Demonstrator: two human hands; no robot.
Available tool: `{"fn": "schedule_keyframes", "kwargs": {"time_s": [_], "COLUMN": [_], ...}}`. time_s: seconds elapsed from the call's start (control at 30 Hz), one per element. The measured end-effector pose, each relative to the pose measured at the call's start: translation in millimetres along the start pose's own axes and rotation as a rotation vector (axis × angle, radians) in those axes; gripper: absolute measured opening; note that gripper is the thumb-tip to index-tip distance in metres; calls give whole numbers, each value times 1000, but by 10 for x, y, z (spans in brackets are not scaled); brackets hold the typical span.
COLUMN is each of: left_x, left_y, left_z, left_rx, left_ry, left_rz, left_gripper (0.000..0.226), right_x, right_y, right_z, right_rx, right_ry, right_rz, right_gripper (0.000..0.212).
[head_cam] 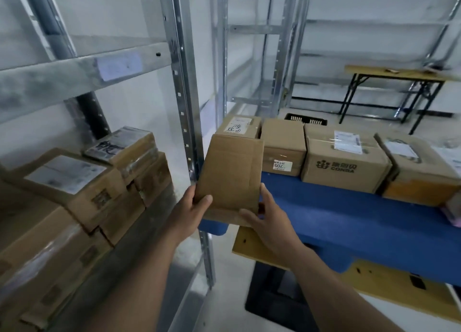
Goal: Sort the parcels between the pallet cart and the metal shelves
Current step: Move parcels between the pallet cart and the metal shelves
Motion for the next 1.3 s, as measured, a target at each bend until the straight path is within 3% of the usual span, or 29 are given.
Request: {"fn": "schedule_keyframes", "kwargs": {"time_s": [0.1, 0.27, 0.47, 0.8, 0.97, 1.2, 1.3], "left_x": [236, 572, 886, 1086, 1074, 788, 480], "left_y": [-64, -129, -142, -150, -140, -103, -40], "left_z": [91, 384, 710, 877, 917, 892, 855], "left_rx": [71, -16, 68, 103, 113, -78, -8], "left_ry": [5, -97, -134, -152, -146, -214, -208], "left_rz": [46, 79, 140, 221, 192, 40, -9], "left_gripper": [72, 88, 52, 57, 54, 78, 75], "right_x": [217, 457, 605, 746, 760, 671, 535], "right_y": [128, 312, 474, 554, 538, 451, 387], "right_z": [-1, -109, -239, -235, -235, -272, -295], "right_rx": [-73, -163, -155, -216, -228, -266, -326], "right_ry": [23, 114, 185, 177, 168, 125, 102], "right_rz": [10, 9, -15, -39, -19, 37, 45], "right_gripper": [86, 79, 78, 79, 81, 80, 80]}}
Point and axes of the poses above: each hand's wrist, its own x-axis towards the middle knuckle, its own y-axis out of the palm, z = x × y, the point moved 4 cm from there along x, towards the middle knuckle, and after that the axes turned 9 degrees about -x, right-handed, at the moved point
